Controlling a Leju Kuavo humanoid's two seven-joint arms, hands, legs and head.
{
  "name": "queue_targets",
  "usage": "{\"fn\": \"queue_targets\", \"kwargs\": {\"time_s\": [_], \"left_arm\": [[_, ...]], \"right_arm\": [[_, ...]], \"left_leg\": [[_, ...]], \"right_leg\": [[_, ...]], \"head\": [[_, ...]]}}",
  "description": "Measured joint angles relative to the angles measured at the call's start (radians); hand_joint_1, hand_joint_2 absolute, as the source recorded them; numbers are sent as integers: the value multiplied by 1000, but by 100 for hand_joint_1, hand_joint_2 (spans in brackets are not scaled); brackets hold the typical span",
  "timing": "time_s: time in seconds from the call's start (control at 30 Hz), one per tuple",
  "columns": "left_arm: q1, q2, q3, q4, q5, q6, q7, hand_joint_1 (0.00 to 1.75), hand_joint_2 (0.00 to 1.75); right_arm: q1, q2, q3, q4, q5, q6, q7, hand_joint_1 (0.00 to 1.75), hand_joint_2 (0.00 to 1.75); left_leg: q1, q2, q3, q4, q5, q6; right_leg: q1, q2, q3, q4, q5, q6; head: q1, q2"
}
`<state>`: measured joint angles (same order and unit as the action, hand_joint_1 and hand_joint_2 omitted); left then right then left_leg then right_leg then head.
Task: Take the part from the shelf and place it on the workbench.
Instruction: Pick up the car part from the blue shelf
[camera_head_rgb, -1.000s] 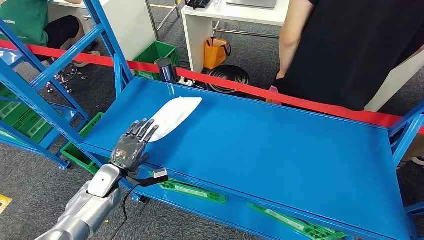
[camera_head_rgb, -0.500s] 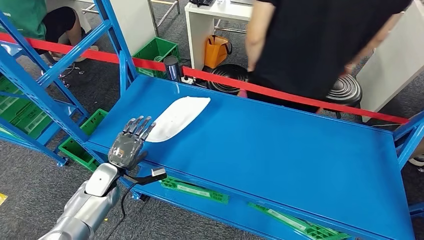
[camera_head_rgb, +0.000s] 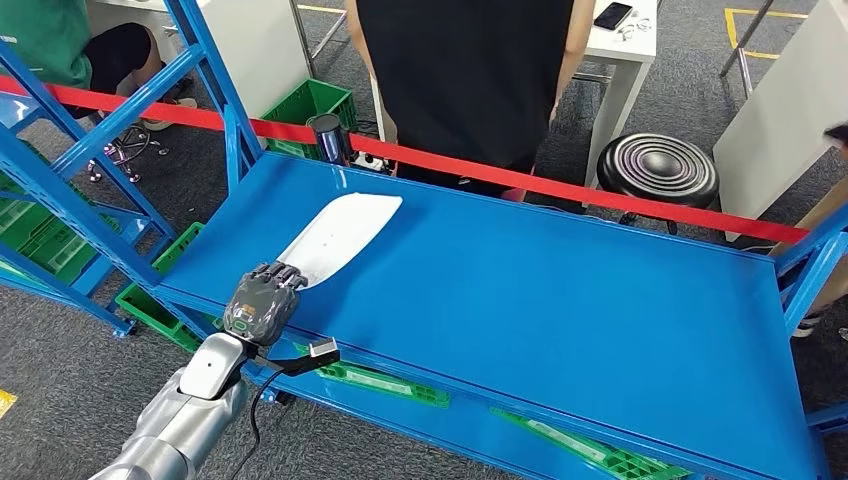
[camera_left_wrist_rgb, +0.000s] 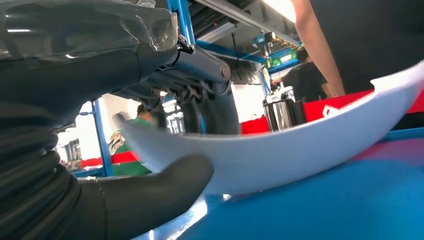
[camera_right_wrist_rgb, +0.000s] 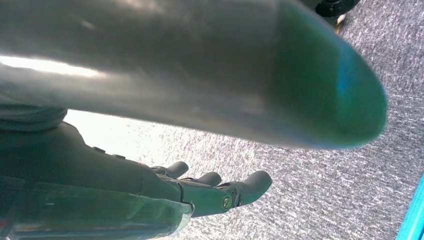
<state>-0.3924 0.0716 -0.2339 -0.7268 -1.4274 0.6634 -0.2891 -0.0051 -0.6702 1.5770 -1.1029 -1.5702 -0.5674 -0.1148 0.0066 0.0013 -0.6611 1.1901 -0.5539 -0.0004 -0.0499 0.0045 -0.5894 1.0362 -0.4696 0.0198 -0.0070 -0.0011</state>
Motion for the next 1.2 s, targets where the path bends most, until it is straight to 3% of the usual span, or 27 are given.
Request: {"fn": "queue_targets", "kwargs": {"time_s": [0.07,0.1,0.13,0.17,0.23,0.27,0.33,0.4,0.47,0.53,0.57,0.6,0.63,0.7,0.77,0.9,0.97,1.03,1.07,1.1,1.13,1.2], "left_arm": [[6,0,0,2,4,0,-4,168,175],[8,-1,0,2,5,0,-7,170,175],[8,-1,0,2,8,0,-10,170,175],[7,-1,0,2,10,0,-14,171,175],[2,-1,-1,2,13,0,-19,171,175],[0,-1,-1,2,13,0,-22,171,175],[-2,-1,-1,1,15,0,-28,173,175],[-3,-2,-1,-1,18,0,-36,175,175],[-3,-5,0,-2,25,0,-45,174,175],[-3,-10,0,0,38,0,-56,174,175],[-2,-12,1,1,49,0,-64,174,175],[-2,-16,4,3,61,0,-73,174,175],[-2,-19,8,5,76,0,-84,175,175],[-3,-28,23,10,121,0,-121,175,175],[-6,-42,49,20,200,0,-183,175,175],[-22,-89,110,69,442,-4,-339,175,175],[-28,-108,107,80,617,-24,-375,175,175],[-23,-122,68,60,821,-66,-369,175,175],[-16,-124,40,37,901,-86,-354,175,175],[-8,-124,9,8,964,-102,-337,175,175],[-2,-123,-22,-21,1006,-112,-322,175,175],[2,-117,-74,-68,1044,-120,-306,175,175]], "right_arm": [[1,-3,0,-4,0,-3,0,0,0],[2,-4,0,-5,0,-4,0,0,0],[2,-5,0,-5,0,-6,0,0,0],[1,-5,0,-5,0,-7,0,0,0],[0,-6,0,-5,0,-7,0,0,0],[0,-6,0,-6,0,-7,1,0,0],[1,-6,0,-6,0,-6,4,0,0],[1,-7,0,-6,0,-3,6,0,0],[0,-9,0,-6,0,2,6,0,0],[1,-11,0,-5,0,4,6,0,0],[2,-11,0,-5,0,4,6,0,0],[3,-12,0,-5,0,5,6,0,0],[4,-12,-1,-5,0,5,6,0,0],[4,-13,-2,-5,0,5,6,0,0],[4,-14,-2,-5,0,7,7,0,0],[3,-12,-2,-5,0,17,8,0,0],[2,-11,-2,-4,0,35,11,0,0],[2,-11,-2,2,0,57,15,0,0],[2,-10,-2,6,0,65,17,0,0],[2,-9,-2,11,0,71,19,0,0],[2,-8,-2,16,0,76,20,0,0],[0,-6,-2,22,0,80,21,0,0]], "left_leg": [[4,0,-50,103,-34,-6],[6,0,-53,106,-24,-5],[6,0,-36,67,5,-2],[6,-1,-3,-2,42,3],[1,-3,59,-131,89,17],[-2,-4,74,-162,95,22],[-10,-3,76,-174,94,31],[-9,-2,88,-197,107,43],[-6,1,98,-219,122,55],[-12,2,95,-221,125,59],[-14,1,94,-220,125,60],[-16,1,94,-219,125,60],[-17,0,93,-216,124,59],[-17,-1,90,-203,119,52],[-21,-3,81,-184,109,42],[-19,-4,69,-168,100,29],[-13,-3,39,-102,58,16],[-4,-3,-19,28,-5,3],[-1,-3,-45,84,-22,-1],[1,-2,-59,110,-24,-2],[2,-3,-55,96,-5,-1],[3,-4,-1,-29,65,9]], "right_leg": [[1,0,0,0,-1,0],[1,1,0,0,-1,0],[1,1,2,0,-1,0],[2,2,3,0,-1,0],[3,3,5,-3,-1,2],[4,4,5,-4,0,4],[3,4,6,-12,4,15],[2,2,4,-8,0,22],[6,0,-31,65,-39,13],[10,-1,-91,194,-94,1],[11,-1,-111,239,-108,2],[11,-1,-116,252,-107,7],[10,-2,-100,224,-91,15],[9,-5,-33,91,-42,30],[10,-6,12,1,-15,26],[10,-5,16,-9,-8,6],[5,-4,17,-10,-6,0],[5,-4,16,-10,-6,-2],[6,-3,16,-10,-6,-2],[6,-3,16,-10,-7,-2],[6,-3,17,-10,-7,-2],[6,-2,19,-10,-8,-2]], "head": [[0,0],[0,0],[0,0],[0,0],[0,0],[0,0],[0,0],[1,0],[4,0],[5,0],[5,0],[5,0],[6,0],[6,0],[4,0],[3,0],[0,0],[-2,0],[-2,0],[-3,0],[-3,0],[-3,0]]}}
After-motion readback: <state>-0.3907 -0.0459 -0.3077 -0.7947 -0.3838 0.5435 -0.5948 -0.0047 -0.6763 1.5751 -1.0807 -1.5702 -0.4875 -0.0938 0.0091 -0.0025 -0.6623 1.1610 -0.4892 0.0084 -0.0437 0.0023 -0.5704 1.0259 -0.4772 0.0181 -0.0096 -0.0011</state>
